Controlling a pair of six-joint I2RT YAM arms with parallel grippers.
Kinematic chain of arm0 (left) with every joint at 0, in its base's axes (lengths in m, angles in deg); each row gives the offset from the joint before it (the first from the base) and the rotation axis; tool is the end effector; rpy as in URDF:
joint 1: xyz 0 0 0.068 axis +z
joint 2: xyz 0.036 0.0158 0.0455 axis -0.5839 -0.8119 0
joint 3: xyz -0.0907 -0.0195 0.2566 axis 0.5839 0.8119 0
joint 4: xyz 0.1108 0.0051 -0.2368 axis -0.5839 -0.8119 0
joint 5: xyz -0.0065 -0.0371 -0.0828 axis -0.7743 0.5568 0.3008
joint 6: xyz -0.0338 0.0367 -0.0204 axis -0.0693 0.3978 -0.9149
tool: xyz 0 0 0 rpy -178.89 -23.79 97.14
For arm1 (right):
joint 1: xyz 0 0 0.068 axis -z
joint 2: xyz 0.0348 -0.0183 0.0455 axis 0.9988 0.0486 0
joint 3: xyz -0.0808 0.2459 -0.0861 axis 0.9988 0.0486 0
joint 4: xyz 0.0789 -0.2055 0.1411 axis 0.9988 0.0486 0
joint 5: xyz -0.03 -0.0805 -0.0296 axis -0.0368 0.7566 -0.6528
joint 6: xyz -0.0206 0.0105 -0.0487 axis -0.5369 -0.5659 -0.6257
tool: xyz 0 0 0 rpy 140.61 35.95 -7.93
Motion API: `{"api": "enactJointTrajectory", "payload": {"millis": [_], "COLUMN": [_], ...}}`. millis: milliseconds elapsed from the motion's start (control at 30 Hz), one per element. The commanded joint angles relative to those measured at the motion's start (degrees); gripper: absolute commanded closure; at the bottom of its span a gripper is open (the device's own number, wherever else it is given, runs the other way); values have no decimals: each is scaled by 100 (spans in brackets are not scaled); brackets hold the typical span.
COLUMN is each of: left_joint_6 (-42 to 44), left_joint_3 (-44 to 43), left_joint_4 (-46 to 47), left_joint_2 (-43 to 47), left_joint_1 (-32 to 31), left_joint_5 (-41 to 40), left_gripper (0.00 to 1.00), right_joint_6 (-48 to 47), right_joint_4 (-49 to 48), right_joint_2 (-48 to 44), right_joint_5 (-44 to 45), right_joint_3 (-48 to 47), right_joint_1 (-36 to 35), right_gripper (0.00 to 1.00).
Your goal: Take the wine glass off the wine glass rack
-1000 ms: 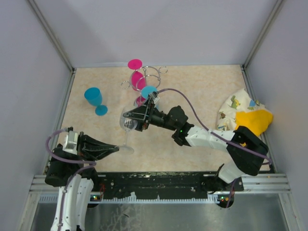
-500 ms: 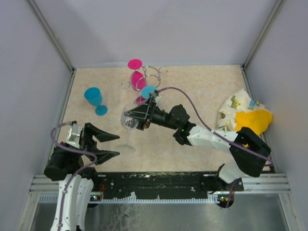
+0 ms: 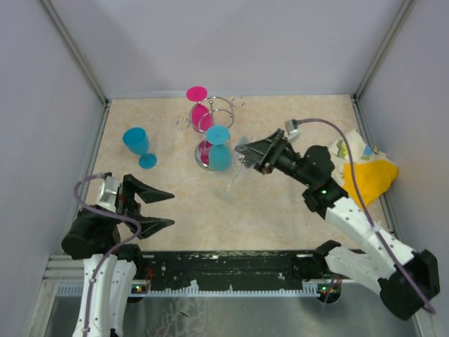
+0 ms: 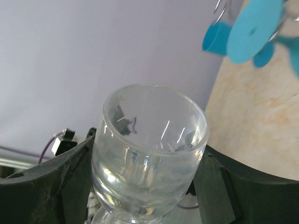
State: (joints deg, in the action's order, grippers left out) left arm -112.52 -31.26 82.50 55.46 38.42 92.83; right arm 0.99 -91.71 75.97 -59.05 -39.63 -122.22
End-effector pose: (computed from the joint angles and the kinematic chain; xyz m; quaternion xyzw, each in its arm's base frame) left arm 0.0553 -0.0321 0.3536 0.3775 0.5041 -0.5391 0.5592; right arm 0.1828 0.1463 0.3358 0.0757 0.6677 0.6783 0.2973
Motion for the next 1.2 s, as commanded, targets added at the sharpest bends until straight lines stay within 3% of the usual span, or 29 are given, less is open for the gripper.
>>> {"api": "enactJointTrajectory", "payload": {"millis": [0,167,433,867,1167], "left_joint_6": [1037,2122,3046,3495,3486], "left_joint_3": [-369,-799,-1186,-1159,-1136], "left_joint_4": [-1246,-2875,-4258,-4774,-4715], "left_joint_2": [-110,-429,-494,-693,-894], "left_joint_1": [-25,-47,-133,-139,-138], "left_joint_5": [-151,-300,-564,-835,-1018], "left_gripper": [22,21,22,23,23], "right_joint_6": [-909,-1572,-2974,-3938,-5250], "right_joint_4": [1474,2179,2979,2436,1822], "right_joint_2": [-887,-1009,-534,742,1820], "right_joint_5": [-328,-619,783,3016,4628], "right_joint_3": [63,199,-264,-886,-1660], "right_joint_1": [1209,2537,2903,2923,2780], "right_gripper": [42,44,44,44,47]}}
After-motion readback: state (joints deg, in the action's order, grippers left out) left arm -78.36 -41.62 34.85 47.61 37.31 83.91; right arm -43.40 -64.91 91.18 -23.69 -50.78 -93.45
